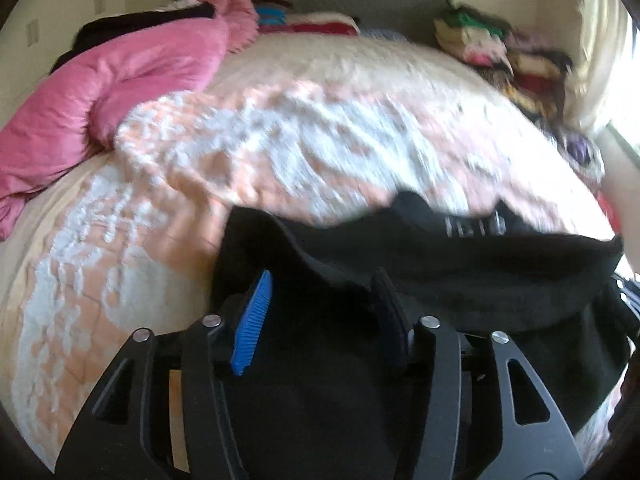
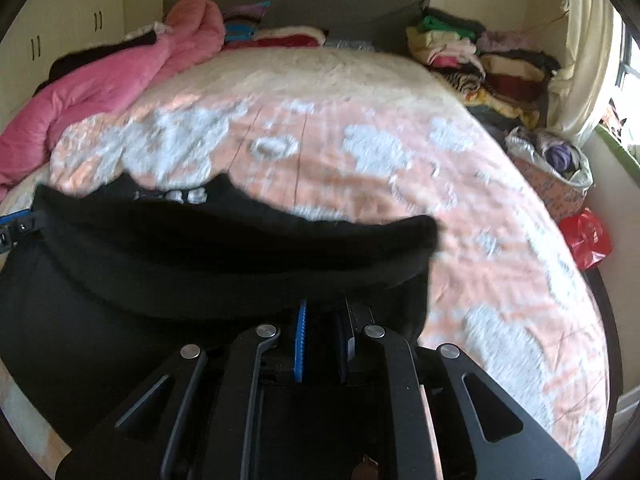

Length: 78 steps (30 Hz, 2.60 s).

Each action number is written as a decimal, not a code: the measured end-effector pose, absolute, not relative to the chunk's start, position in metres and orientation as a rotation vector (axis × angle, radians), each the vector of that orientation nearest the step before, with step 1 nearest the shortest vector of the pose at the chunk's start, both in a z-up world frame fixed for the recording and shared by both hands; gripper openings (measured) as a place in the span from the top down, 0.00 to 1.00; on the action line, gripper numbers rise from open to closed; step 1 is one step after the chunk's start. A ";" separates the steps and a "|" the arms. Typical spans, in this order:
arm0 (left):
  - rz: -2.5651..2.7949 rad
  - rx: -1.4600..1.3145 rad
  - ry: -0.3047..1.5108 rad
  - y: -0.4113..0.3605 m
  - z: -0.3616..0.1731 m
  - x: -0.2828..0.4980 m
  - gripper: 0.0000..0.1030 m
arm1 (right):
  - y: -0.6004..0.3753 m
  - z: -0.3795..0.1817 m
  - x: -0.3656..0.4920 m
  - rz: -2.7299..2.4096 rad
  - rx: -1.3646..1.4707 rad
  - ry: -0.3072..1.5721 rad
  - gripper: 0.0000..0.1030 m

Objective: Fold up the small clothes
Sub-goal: 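Lay the folded hem down over the sleeves with both tools, then open both tools and smooth the folded edge of the sweatshirt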

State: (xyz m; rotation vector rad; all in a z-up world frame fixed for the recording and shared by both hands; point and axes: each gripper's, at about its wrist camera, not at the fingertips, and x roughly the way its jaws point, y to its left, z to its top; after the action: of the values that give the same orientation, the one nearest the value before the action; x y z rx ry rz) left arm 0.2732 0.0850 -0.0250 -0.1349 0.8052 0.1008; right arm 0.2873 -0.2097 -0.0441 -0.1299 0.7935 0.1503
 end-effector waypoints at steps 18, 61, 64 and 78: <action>0.065 -0.251 0.807 0.130 -0.042 0.268 0.74 | -0.245 -0.060 0.314 0.102 -0.060 0.862 0.87; 0.109 -0.128 0.809 0.131 -0.042 0.252 0.66 | -0.239 -0.050 0.278 0.067 -0.056 0.774 0.55; 0.095 -0.133 0.808 0.127 -0.040 0.243 0.59 | -0.238 -0.045 0.262 0.096 -0.032 0.767 0.54; 0.072 -0.027 0.881 0.104 -0.055 0.196 0.47 | -0.221 -0.055 0.202 0.193 -0.071 0.820 0.47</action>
State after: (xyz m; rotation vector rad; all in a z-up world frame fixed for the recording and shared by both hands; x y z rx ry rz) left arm 0.1957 0.1035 -0.0552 -0.0265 0.8810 0.0719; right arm 0.2022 -0.2207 -0.0555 -0.0714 0.8203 0.1926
